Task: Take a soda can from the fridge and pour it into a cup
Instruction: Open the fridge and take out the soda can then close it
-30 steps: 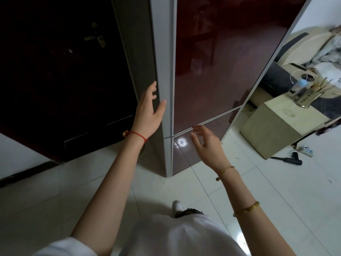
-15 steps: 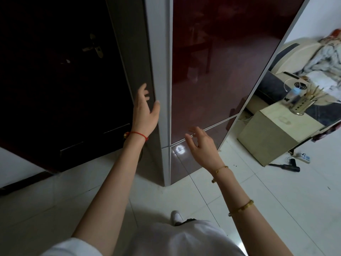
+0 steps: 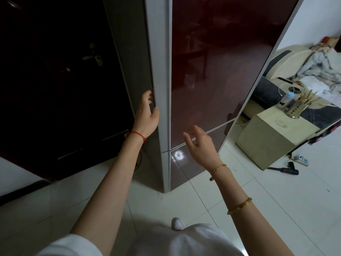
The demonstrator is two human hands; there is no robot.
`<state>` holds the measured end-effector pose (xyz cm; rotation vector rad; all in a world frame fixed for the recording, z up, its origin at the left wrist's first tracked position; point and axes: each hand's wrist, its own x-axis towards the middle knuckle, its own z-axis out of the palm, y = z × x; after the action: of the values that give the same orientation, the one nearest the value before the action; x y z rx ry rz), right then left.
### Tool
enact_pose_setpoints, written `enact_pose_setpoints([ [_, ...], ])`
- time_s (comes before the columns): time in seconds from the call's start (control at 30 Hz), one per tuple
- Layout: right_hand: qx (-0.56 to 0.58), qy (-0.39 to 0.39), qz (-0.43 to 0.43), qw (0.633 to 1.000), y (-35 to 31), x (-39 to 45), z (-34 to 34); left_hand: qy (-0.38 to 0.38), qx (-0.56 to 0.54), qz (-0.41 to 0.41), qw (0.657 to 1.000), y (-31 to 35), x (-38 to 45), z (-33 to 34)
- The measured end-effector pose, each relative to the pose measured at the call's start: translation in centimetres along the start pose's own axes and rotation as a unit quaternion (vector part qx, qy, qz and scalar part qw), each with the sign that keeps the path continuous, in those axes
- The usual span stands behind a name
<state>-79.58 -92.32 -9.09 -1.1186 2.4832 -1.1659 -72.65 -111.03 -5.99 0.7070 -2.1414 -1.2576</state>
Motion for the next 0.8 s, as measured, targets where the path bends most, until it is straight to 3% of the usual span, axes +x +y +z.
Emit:
enact_pose_setpoints([
  [0.2,0.006,0.033,0.001,0.999,0.3,-0.1,-0.1,0.005,0.003,0.019,1.0,0.1,-1.0,0.5],
  [0.43,0.035,0.086,0.023,0.995,-0.3,-3.0,-0.7,0.023,-0.04,0.114,0.992,2.4,-7.8,3.2],
  [0.8,0.052,0.27,0.051,0.96,1.7,-10.0,-4.3,-0.109,0.046,0.288,0.95,6.2,-12.2,7.3],
])
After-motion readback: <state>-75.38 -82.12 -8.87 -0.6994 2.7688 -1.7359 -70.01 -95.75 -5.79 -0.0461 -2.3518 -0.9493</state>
